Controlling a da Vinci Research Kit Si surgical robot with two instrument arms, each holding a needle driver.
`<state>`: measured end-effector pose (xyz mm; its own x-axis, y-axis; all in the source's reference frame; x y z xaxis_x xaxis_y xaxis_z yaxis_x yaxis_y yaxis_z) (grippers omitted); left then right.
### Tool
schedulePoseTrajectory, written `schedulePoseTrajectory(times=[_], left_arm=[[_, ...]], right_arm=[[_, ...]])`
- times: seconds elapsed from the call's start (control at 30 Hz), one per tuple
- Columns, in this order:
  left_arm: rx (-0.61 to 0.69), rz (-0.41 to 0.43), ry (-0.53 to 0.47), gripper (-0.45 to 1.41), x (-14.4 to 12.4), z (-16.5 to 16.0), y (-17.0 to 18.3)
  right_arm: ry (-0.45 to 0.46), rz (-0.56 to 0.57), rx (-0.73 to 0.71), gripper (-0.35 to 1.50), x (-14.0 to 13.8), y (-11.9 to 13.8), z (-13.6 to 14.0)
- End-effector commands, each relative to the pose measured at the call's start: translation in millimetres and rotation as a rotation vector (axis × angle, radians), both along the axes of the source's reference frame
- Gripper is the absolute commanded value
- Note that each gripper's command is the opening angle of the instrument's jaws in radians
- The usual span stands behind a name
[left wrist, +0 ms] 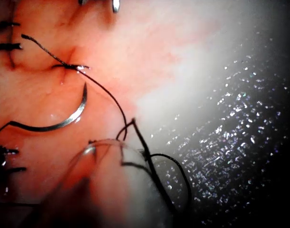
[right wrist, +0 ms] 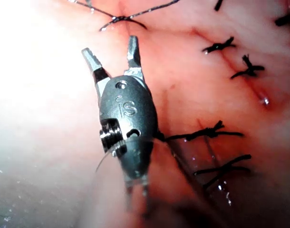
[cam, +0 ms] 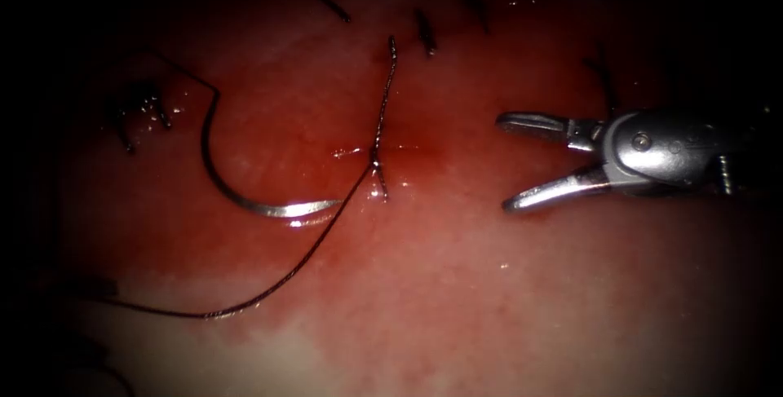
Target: Wound Closure
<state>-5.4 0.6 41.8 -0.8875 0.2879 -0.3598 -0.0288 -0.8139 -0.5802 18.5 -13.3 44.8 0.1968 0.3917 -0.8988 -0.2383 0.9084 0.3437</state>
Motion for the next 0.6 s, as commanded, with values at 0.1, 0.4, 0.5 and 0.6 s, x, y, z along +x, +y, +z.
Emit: schedulePoseTrajectory(times=[0.1, 0.4, 0.5, 0.6], left_arm=[[-0.034, 0.017, 0.033, 0.34, 1.6, -0.2, 0.7], [-0.084, -0.043, 0.022, 0.51, 6.7, -4.5, 10.6], [-0.069, -0.074, -0.003, 0.56, 6.8, -6.0, 11.7], [-0.034, -0.156, -0.073, 0.61, 6.5, -10.1, 14.0]], right_arm=[[0.001, -0.009, 0.004, 0.93, 0.8, -1.0, 0.5], [0.001, -0.008, 0.003, 0.93, 0.8, -1.0, 0.6], [0.001, -0.008, 0.003, 0.93, 0.8, -1.0, 0.7], [-0.001, -0.009, 0.008, 0.93, 0.8, -1.0, 0.8]])
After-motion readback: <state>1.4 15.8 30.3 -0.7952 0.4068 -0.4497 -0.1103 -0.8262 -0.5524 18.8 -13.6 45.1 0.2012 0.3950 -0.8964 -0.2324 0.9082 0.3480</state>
